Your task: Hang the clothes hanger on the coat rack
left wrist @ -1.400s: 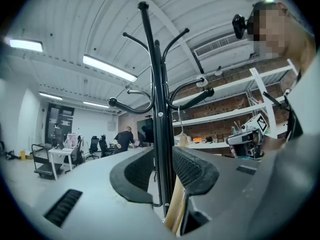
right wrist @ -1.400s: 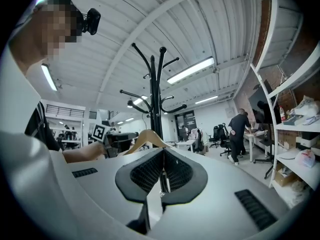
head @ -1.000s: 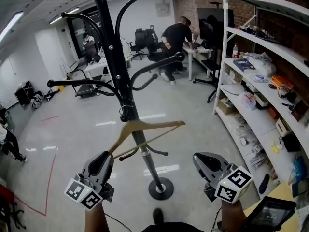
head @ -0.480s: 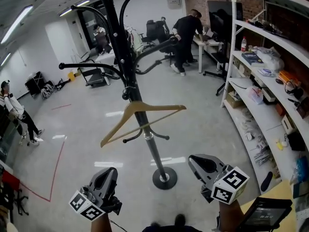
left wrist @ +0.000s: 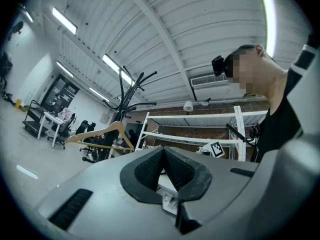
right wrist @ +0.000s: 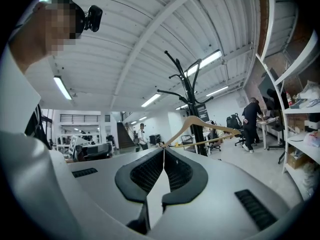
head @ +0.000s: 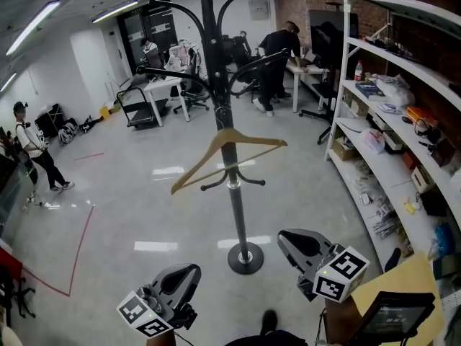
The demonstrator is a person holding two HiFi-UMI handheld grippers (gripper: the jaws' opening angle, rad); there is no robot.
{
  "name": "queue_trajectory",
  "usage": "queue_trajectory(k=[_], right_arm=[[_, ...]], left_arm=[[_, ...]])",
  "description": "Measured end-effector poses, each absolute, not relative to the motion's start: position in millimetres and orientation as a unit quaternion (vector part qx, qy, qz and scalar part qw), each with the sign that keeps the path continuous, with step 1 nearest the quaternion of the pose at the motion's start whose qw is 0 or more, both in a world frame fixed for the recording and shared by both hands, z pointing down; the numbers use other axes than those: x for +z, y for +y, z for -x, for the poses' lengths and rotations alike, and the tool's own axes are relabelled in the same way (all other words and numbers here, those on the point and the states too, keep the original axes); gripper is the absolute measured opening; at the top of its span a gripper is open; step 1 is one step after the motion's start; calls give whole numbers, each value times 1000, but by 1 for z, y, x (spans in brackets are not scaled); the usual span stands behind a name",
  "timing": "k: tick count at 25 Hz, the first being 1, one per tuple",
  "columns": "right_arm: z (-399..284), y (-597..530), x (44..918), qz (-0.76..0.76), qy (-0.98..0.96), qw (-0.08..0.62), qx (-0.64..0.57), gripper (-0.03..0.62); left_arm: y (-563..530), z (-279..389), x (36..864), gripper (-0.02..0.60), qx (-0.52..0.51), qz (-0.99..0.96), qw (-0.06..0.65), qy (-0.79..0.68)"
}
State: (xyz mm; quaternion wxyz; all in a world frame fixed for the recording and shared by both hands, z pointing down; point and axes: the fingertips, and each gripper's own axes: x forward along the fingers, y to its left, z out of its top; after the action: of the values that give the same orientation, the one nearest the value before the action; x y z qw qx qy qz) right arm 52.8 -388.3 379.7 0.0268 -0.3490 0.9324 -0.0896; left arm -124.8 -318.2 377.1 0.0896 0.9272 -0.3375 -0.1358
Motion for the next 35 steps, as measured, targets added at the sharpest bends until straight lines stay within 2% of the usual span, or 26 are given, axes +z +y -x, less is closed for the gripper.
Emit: queue_trajectory(k=[5,15,26,35], right_arm=[[-29,-325,388,364,927,13,-93,8],[-20,-216,389,386,917,-4,-99,8],[-65,-116,382,376,923,8,-87,8],[-140,-11,408,362,925,11,-116,8]], left_arm=[[-263,150,399,0,-109,-923,78,-361],[-165,162,413,0,-112,-927,113,-341],[-70,104,400,0,-107,-928,99,-343],[41,36,411,0,-96,-913,123,-377]])
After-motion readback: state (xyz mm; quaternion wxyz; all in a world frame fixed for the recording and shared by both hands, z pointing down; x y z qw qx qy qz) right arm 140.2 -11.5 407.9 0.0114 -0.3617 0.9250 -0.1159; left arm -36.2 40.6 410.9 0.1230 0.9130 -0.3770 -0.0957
